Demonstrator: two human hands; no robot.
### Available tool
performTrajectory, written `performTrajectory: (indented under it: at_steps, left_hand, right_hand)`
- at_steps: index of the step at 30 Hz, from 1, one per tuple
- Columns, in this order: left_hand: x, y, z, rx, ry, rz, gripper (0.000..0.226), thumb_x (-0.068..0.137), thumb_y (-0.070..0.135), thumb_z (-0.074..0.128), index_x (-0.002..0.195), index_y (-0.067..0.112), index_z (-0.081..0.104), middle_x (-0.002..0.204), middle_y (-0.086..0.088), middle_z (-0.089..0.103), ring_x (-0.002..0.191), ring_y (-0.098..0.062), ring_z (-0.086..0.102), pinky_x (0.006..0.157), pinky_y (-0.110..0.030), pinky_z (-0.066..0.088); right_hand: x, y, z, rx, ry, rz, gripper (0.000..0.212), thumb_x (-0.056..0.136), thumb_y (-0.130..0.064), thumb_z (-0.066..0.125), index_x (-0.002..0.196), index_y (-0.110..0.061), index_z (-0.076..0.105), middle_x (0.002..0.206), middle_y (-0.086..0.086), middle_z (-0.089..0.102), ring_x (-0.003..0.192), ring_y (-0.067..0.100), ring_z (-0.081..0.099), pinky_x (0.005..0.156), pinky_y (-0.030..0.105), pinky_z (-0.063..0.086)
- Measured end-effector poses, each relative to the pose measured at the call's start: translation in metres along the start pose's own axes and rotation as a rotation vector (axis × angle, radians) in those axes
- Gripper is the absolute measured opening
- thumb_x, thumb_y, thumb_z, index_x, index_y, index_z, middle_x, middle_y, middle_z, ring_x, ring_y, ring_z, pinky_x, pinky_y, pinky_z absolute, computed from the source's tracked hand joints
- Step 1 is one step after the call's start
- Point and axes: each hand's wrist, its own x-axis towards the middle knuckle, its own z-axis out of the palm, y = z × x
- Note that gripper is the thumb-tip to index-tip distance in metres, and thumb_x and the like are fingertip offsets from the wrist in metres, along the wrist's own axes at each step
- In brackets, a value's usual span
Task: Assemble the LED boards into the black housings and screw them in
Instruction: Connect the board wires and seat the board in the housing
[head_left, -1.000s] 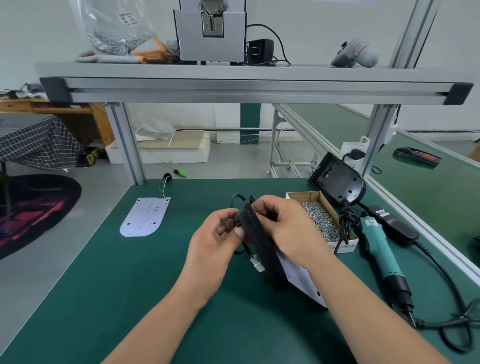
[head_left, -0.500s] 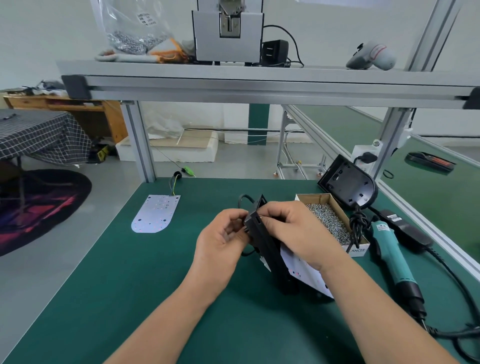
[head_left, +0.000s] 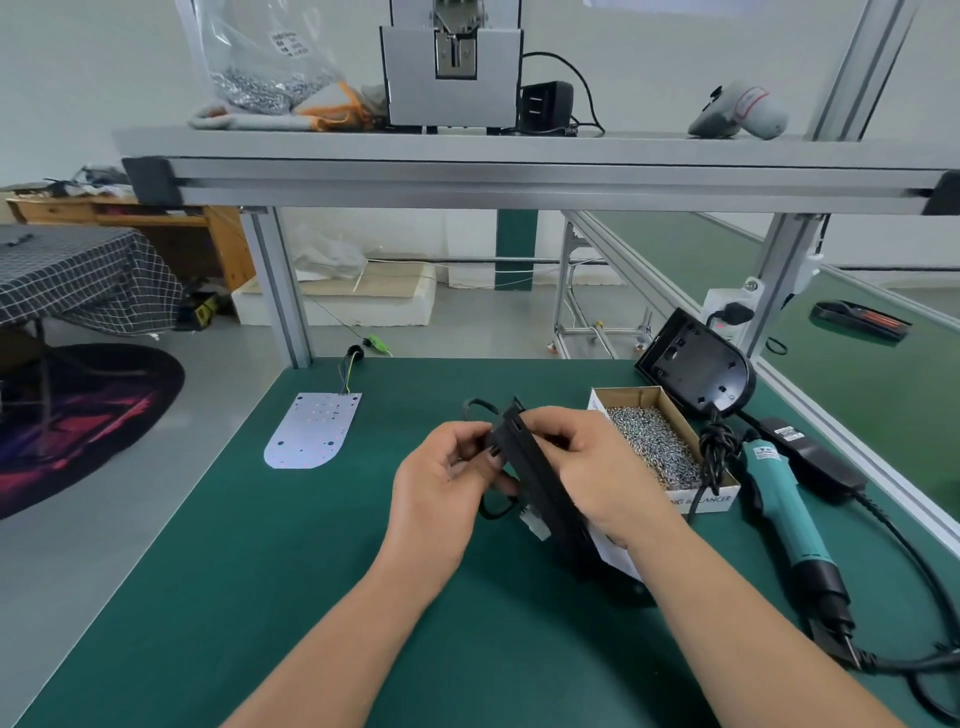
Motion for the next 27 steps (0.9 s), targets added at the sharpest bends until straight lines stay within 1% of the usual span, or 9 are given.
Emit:
performTrajectory:
  at_steps: [2,5,7,9,14,18,21,25,27]
  left_hand:
    - [0.001,-0.004,-0.001,-0.011,-0.003,-0.013,0.02,0.095,0.013,0.074,0.103,0.032,0.076,0.092,-0.004,0.079,0.074,-0.023,0.077,0.076,-0.029,0.059]
    - [-0.001,-0.007,-0.005,-0.027,-0.048,0.019,0.021,0.095,0.013,0.07,0.107,0.028,0.076,0.091,-0.008,0.076,0.071,-0.022,0.073,0.074,-0.031,0.058]
    - [-0.001,-0.008,-0.007,-0.071,-0.09,0.023,0.024,0.097,0.005,0.067,0.11,0.023,0.076,0.089,-0.011,0.075,0.069,-0.022,0.068,0.071,-0.033,0.058]
    - [-0.001,-0.007,-0.006,-0.104,-0.125,0.02,0.023,0.1,0.003,0.067,0.112,0.02,0.076,0.09,-0.009,0.075,0.069,-0.02,0.067,0.068,-0.032,0.056]
    - [0.0,-0.005,-0.011,-0.17,-0.202,-0.007,0.028,0.103,0.023,0.064,0.127,0.013,0.073,0.095,-0.013,0.074,0.079,-0.022,0.065,0.08,-0.034,0.053]
    - [0.006,-0.01,-0.015,-0.202,-0.137,-0.093,0.02,0.108,0.015,0.06,0.12,0.01,0.075,0.102,-0.018,0.076,0.086,-0.019,0.066,0.08,-0.032,0.053]
    - [0.009,-0.01,-0.017,-0.191,-0.101,-0.1,0.019,0.107,0.007,0.059,0.11,0.013,0.077,0.095,-0.01,0.077,0.079,-0.016,0.065,0.075,-0.027,0.053]
    - [0.01,-0.013,-0.017,-0.109,-0.012,-0.067,0.022,0.108,0.005,0.057,0.107,0.018,0.076,0.104,-0.015,0.079,0.088,-0.024,0.065,0.086,-0.039,0.054]
    - [0.01,-0.012,-0.014,-0.087,0.02,-0.045,0.023,0.108,0.003,0.057,0.107,0.018,0.075,0.101,-0.009,0.079,0.087,-0.016,0.068,0.081,-0.029,0.056]
  right_hand:
    - [0.003,0.004,-0.004,-0.005,0.134,-0.072,0.021,0.097,-0.001,0.071,0.095,-0.02,0.08,0.079,-0.001,0.077,0.069,0.007,0.073,0.061,0.018,0.056]
    - [0.01,0.011,-0.025,-0.245,0.275,-0.121,0.016,0.099,-0.015,0.072,0.103,-0.028,0.079,0.096,-0.016,0.078,0.092,-0.003,0.07,0.085,0.02,0.053]
    - [0.012,0.016,-0.036,-0.299,0.233,-0.038,0.021,0.105,-0.028,0.064,0.123,-0.029,0.076,0.119,-0.02,0.075,0.116,-0.004,0.065,0.106,0.027,0.049]
    - [0.011,0.021,-0.038,-0.326,0.141,0.047,0.028,0.108,-0.036,0.059,0.132,-0.029,0.072,0.13,-0.018,0.072,0.126,-0.001,0.061,0.115,0.033,0.044]
    - [0.009,0.027,-0.038,-0.355,0.031,0.097,0.031,0.109,-0.04,0.055,0.098,-0.017,0.072,0.09,0.003,0.077,0.083,0.017,0.07,0.088,0.044,0.055]
    - [0.009,0.025,-0.041,-0.392,0.023,0.081,0.038,0.109,-0.038,0.057,0.084,-0.008,0.056,0.066,-0.007,0.047,0.06,0.01,0.043,0.061,0.032,0.033]
    - [0.009,0.023,-0.041,-0.472,0.046,0.068,0.042,0.109,-0.036,0.056,0.075,-0.013,0.045,0.059,-0.014,0.036,0.055,0.007,0.035,0.056,0.03,0.028]
    - [0.009,0.022,-0.043,-0.461,0.072,0.101,0.043,0.109,-0.033,0.056,0.072,-0.017,0.044,0.055,-0.015,0.034,0.051,0.008,0.033,0.055,0.032,0.028]
    - [0.008,0.021,-0.044,-0.464,0.065,0.123,0.043,0.109,-0.032,0.057,0.071,-0.019,0.043,0.054,-0.014,0.034,0.049,0.009,0.033,0.055,0.031,0.027]
